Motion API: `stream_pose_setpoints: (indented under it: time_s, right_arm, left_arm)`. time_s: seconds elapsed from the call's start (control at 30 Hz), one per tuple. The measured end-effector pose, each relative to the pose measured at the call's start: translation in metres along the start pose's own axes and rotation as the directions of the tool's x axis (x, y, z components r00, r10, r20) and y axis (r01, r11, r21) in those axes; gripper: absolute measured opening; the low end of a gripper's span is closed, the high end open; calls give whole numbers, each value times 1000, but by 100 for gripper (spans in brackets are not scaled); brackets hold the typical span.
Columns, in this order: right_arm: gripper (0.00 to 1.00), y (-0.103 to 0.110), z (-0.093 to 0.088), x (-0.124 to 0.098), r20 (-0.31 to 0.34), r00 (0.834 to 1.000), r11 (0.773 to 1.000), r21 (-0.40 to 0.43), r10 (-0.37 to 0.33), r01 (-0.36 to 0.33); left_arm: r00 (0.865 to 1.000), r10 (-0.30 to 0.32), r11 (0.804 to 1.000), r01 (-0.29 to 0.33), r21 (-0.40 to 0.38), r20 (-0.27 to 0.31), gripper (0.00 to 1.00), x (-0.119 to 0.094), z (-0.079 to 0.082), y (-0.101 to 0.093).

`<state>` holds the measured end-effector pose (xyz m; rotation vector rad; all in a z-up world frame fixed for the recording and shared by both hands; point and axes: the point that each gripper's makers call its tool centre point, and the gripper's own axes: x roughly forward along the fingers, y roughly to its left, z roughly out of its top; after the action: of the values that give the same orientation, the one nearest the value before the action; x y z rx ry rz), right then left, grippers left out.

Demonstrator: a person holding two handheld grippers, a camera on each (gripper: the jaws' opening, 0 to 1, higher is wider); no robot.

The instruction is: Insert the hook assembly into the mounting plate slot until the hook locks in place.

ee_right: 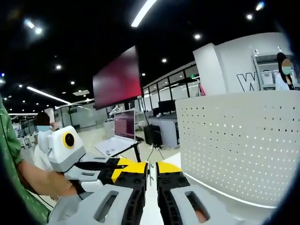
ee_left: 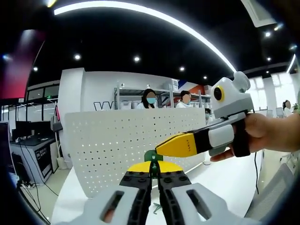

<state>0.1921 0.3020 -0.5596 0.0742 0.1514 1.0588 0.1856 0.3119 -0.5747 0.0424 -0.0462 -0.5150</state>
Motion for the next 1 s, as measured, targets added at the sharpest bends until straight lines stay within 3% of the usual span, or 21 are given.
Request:
stream_pose_setpoints:
  time_s: [0.7, 1.0]
  right_arm:
    - [30, -15, -2, -27, -18, 998, 996, -70, -60, 59]
    - [49, -31, -4, -40, -18, 994, 993, -53, -108, 107]
  left_arm:
    - [1000, 9, 1000, -9, 0, -1, 3, 0, 1, 4]
    - [1000, 18, 1000, -18, -8, -1, 3, 0, 0, 8]
